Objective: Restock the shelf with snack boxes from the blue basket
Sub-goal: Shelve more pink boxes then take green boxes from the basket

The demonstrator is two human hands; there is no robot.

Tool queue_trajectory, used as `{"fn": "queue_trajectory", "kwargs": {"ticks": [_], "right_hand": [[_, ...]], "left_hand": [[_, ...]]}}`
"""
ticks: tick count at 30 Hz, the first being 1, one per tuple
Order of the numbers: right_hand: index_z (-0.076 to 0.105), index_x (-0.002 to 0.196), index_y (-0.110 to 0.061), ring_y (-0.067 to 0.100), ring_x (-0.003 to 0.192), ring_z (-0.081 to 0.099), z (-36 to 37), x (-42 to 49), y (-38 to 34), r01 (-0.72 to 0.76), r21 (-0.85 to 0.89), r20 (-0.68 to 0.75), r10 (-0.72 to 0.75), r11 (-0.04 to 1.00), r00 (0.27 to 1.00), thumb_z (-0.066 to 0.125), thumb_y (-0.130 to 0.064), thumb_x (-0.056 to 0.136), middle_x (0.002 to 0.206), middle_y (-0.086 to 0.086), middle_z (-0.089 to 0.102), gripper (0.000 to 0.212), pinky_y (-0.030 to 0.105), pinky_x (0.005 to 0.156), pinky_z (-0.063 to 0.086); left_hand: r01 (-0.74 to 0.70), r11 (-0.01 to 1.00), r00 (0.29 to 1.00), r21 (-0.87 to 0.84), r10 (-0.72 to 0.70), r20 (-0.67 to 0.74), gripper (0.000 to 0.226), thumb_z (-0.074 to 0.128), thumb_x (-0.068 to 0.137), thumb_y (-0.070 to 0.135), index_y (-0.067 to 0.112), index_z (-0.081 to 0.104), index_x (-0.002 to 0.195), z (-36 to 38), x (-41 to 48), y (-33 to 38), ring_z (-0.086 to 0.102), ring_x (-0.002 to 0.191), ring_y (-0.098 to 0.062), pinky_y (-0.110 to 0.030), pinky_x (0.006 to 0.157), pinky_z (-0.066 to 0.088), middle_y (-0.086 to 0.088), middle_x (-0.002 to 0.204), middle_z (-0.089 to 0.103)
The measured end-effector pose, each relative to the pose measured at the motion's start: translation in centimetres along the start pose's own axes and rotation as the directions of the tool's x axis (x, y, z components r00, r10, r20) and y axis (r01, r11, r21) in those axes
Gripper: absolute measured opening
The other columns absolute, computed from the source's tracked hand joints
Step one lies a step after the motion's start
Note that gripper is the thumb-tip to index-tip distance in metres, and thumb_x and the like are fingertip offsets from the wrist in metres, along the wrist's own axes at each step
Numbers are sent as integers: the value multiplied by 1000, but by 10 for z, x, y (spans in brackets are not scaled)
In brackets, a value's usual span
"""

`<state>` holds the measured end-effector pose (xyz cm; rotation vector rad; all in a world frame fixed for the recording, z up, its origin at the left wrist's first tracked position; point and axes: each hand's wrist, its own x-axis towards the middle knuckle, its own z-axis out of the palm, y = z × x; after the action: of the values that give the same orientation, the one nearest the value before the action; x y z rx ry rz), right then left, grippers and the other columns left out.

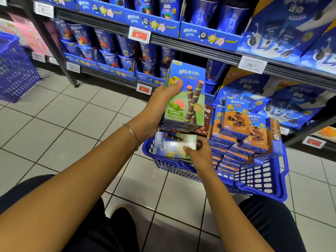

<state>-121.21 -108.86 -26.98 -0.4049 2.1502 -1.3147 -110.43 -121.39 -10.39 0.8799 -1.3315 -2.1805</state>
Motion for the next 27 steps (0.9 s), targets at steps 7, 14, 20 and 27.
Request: {"fn": "queue_trajectory", "kwargs": {"ticks": [7, 14, 20, 27], "right_hand": [[51, 127, -34, 3, 88, 70, -11, -14, -23, 26, 247, 20, -32, 969, 999, 74, -4, 85, 104, -21, 63, 57, 23, 66, 60], [44, 118, -23, 24, 104, 67, -48, -22, -80, 138, 476, -274, -3, 869, 962, 75, -5, 80, 127, 10, 59, 53, 41, 84, 58], [53, 133, -3, 24, 97, 73, -84, -32, -126, 140, 852, -171, 17, 505, 985, 67, 2, 83, 123, 17, 68, 52, 42, 78, 59], [63, 126, 1, 25, 99, 70, -59, -51, -142, 7, 810, 42, -70, 587, 997, 65, -3, 88, 112, 14, 72, 38, 40, 84, 59]], "left_hand": [[-23, 999, 1000, -23, 23, 3, 45, 53, 108, 37, 7, 63, 141, 2, -4, 2, 78, 95, -25, -33, 76, 64, -16, 124, 76], [-41, 998, 999, -52, 41, -5, 46, 52, 109, 36, 6, 62, 141, 4, -3, 2, 76, 99, -29, -38, 84, 65, -18, 129, 73], [-48, 998, 996, 26, 50, -76, 54, 60, 105, 37, 4, 53, 147, 0, 4, -4, 70, 119, -40, -47, 96, 61, -18, 132, 71], [-155, 987, 977, 48, 160, -138, 56, 73, 99, 33, 8, 53, 146, 3, 13, -16, 75, 113, -34, -49, 96, 61, -14, 129, 74]]}}
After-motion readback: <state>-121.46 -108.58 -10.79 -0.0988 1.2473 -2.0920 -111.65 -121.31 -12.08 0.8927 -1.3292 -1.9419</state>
